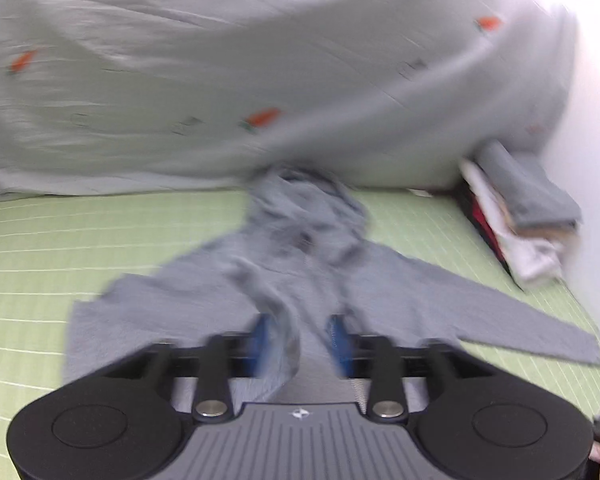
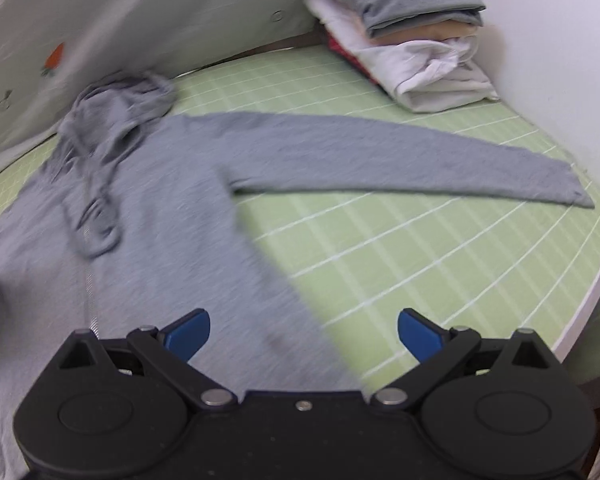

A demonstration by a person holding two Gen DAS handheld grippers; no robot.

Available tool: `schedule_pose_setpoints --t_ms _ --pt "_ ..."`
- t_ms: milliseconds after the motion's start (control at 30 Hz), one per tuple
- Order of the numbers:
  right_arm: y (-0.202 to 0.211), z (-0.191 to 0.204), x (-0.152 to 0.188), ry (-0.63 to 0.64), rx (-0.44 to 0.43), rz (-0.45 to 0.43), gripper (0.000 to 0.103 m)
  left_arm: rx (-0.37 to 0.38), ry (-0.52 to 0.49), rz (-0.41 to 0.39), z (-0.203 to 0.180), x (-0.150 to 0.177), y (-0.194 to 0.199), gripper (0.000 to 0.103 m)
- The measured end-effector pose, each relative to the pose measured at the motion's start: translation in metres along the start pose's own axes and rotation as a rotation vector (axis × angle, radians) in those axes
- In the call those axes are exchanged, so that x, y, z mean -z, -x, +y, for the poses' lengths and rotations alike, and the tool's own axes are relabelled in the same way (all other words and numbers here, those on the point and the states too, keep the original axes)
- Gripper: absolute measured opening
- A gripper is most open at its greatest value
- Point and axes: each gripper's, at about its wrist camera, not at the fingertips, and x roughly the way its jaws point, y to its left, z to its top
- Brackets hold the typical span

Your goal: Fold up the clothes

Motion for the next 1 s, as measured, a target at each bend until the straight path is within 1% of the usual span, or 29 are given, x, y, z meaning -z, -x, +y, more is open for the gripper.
schedule_pose_setpoints --t_ms 67,133,200,267,333,367,400,467,500,567,633,667,700,767,800,833,867,900,967,1000 --pt "-0.006 0.003 -0.009 0.009 -0.022 -0.011 0.101 -0.041 -0.021 0.031 -0.008 0.005 -0.007 0.076" --pt "-0.011 0.006 -0.018 0.018 -0.045 -0.023 0.102 -0.105 -0.026 0.071 -0.005 0.006 -0.012 0.077" --pt "-0.017 0.009 -0.026 0.027 -0.067 -0.034 0.103 -0.182 -0.004 0.105 0.007 0.005 -0.014 0.078" --pt "-0.022 0.018 -0.036 0.049 -0.089 -0.036 0.103 -0.251 0.032 0.110 0.023 0.001 -0.011 0.078" --pt "-0.029 0.040 -0.044 0.094 -0.163 -0.020 0.103 -0.306 0.068 0.076 0.043 -0.007 -0.006 0.078" --pt "-0.033 0.051 -0.048 0.116 -0.205 -0.013 0.103 -0.327 0.081 0.041 0.051 -0.011 -0.003 0.081" --pt "-0.037 0.062 -0.052 0.139 -0.247 -0.005 0.103 -0.343 0.092 -0.007 0.060 -0.015 0.001 0.087" --pt "-0.045 0.084 -0.060 0.183 -0.332 0.010 0.103 -0.370 0.146 -0.054 0.078 -0.021 0.002 0.088" --pt "-0.049 0.095 -0.062 0.206 -0.350 0.026 0.102 -0.369 0.176 -0.065 0.086 -0.023 0.001 0.088" --pt "-0.056 0.117 -0.063 0.283 -0.388 0.026 0.100 -0.346 0.231 -0.076 0.099 -0.025 -0.002 0.088" --pt "-0.060 0.129 -0.059 0.336 -0.427 0.030 0.092 -0.348 0.268 -0.066 0.108 -0.025 -0.006 0.088" --pt "-0.062 0.131 -0.055 0.351 -0.436 0.045 0.087 -0.357 0.280 -0.055 0.110 -0.024 -0.008 0.088" --pt "-0.064 0.133 -0.051 0.365 -0.445 0.059 0.084 -0.362 0.290 -0.044 0.111 -0.023 -0.011 0.088" --pt "-0.069 0.137 -0.043 0.395 -0.462 0.089 0.073 -0.361 0.302 -0.015 0.113 -0.019 -0.017 0.088" --pt "-0.071 0.139 -0.040 0.409 -0.470 0.104 0.071 -0.363 0.309 0.000 0.115 -0.017 -0.019 0.089" --pt "-0.073 0.141 -0.036 0.424 -0.479 0.119 0.066 -0.367 0.318 0.013 0.117 -0.014 -0.020 0.089" --pt "-0.075 0.143 -0.032 0.438 -0.488 0.134 0.055 -0.370 0.326 0.024 0.118 -0.012 -0.022 0.089" --pt "-0.074 0.145 -0.030 0.459 -0.485 0.130 0.050 -0.373 0.331 0.036 0.119 -0.011 -0.024 0.089" --pt "-0.073 0.148 -0.030 0.496 -0.471 0.116 0.026 -0.380 0.336 0.054 0.121 -0.008 -0.026 0.089" --pt "-0.073 0.148 -0.031 0.506 -0.468 0.110 0.021 -0.385 0.336 0.060 0.122 -0.006 -0.026 0.089"
